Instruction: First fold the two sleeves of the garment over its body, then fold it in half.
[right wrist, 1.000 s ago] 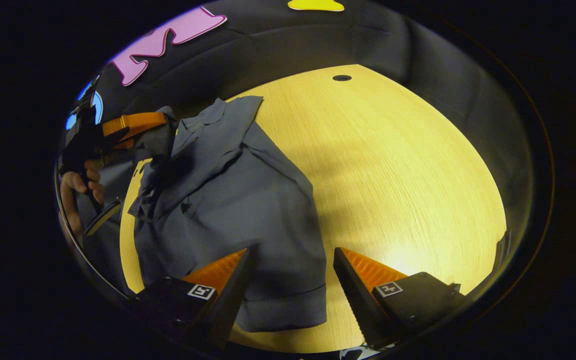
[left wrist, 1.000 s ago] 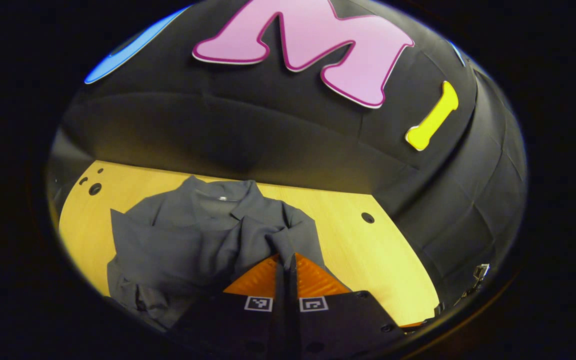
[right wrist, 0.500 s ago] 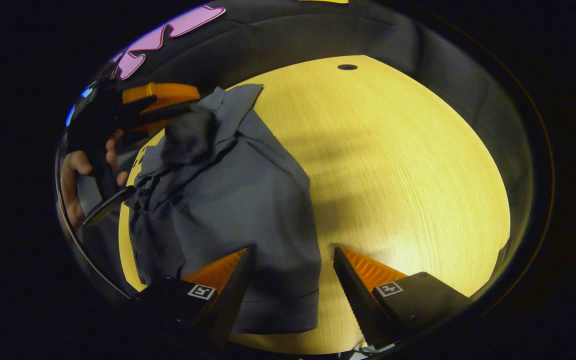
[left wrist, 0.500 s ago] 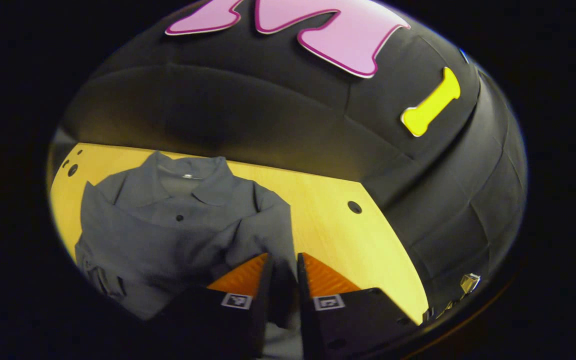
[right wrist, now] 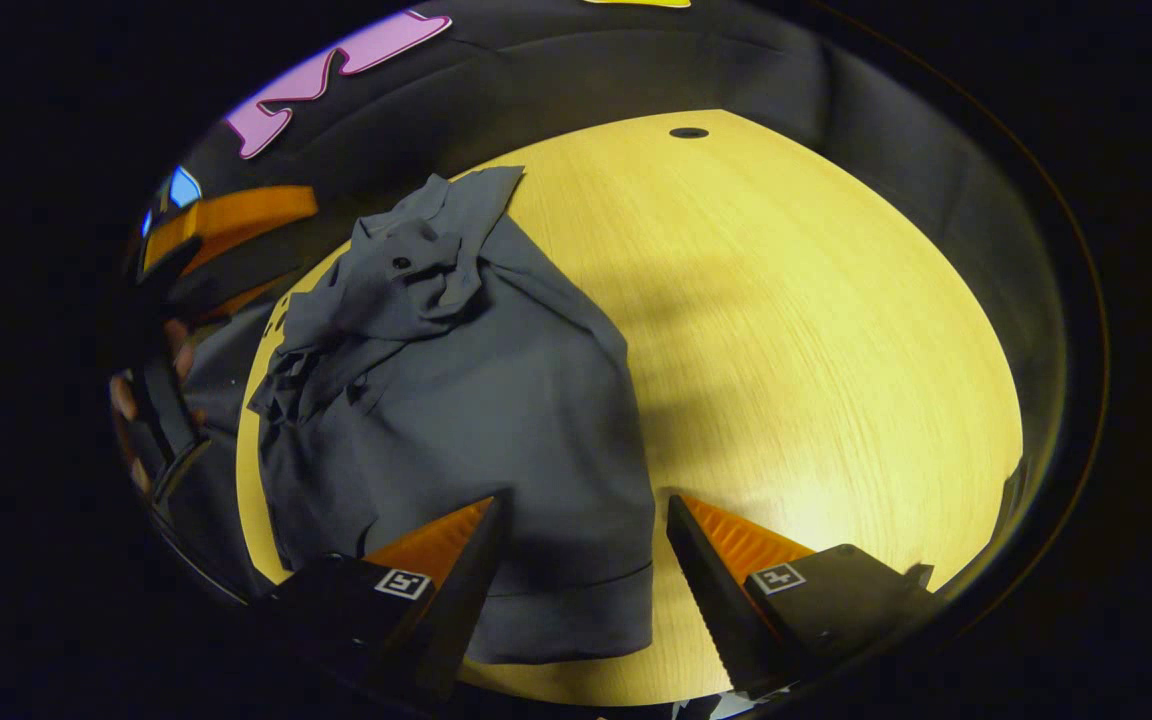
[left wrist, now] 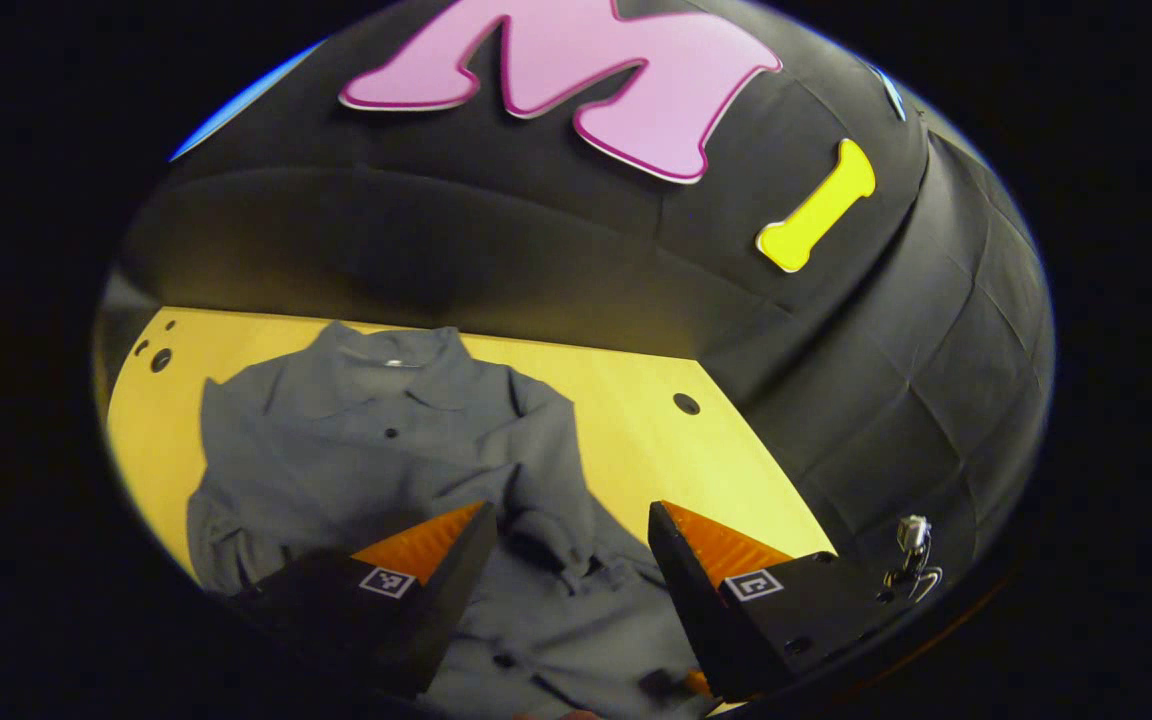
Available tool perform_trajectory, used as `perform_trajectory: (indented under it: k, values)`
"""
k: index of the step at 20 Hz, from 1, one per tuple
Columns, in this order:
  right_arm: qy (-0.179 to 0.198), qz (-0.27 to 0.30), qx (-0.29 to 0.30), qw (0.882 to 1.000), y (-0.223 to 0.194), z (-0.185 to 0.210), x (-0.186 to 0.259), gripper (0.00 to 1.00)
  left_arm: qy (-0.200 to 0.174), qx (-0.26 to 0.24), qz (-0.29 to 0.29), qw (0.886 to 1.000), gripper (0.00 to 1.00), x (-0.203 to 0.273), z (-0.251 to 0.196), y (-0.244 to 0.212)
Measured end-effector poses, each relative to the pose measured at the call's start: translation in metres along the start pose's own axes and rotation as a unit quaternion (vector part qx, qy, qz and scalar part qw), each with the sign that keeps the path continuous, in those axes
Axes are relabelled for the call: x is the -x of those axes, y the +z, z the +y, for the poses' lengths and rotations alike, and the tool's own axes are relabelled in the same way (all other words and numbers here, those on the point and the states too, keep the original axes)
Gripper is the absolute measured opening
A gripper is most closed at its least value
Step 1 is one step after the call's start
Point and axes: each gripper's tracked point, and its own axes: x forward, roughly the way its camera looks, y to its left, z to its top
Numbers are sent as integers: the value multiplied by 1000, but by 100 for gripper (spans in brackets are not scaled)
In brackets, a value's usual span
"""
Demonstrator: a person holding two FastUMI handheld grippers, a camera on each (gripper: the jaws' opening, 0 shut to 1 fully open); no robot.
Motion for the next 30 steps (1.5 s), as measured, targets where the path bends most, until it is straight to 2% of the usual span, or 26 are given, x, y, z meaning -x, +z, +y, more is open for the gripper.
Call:
perform_trajectory:
  k: [2,3,5,8,11,14,15,16,18,19,20,22,26,28,30]
  values:
    - [5,0,-20,1000,1,1,0,99,-4,15,13,1000,92,42,25,-22]
    - [11,7,-31,999,-2,5,0,99,3,26,14,1000,96,61,40,-32]
    - [14,15,-39,999,-8,11,3,99,30,56,12,998,96,97,74,-53]
    - [11,24,-27,999,-17,25,3,99,90,82,25,992,96,143,134,-103]
    - [15,34,-6,999,-27,45,4,99,121,93,43,987,96,177,166,-148]
    - [20,49,28,998,-37,67,3,99,152,81,63,983,96,202,194,-191]
    - [20,54,41,997,-42,74,3,99,162,76,69,981,92,208,200,-200]
    - [16,60,56,996,-47,79,2,99,173,72,74,980,96,211,204,-208]
    - [0,70,88,994,-54,83,-3,99,185,70,85,976,96,214,212,-223]
    - [-9,71,102,992,-56,87,-6,99,189,71,90,975,92,213,214,-228]
    - [-16,71,116,991,-56,88,-8,99,192,72,93,974,96,213,214,-232]
    - [-30,70,141,987,-60,90,-11,100,190,76,100,974,96,209,210,-238]
    - [-60,65,181,979,-65,89,-16,99,210,70,105,969,97,206,212,-243]
    - [-69,56,212,973,-65,92,-17,99,226,42,114,966,97,202,213,-246]
    - [-67,51,205,975,-65,93,-18,98,233,-8,133,963,94,201,212,-252]
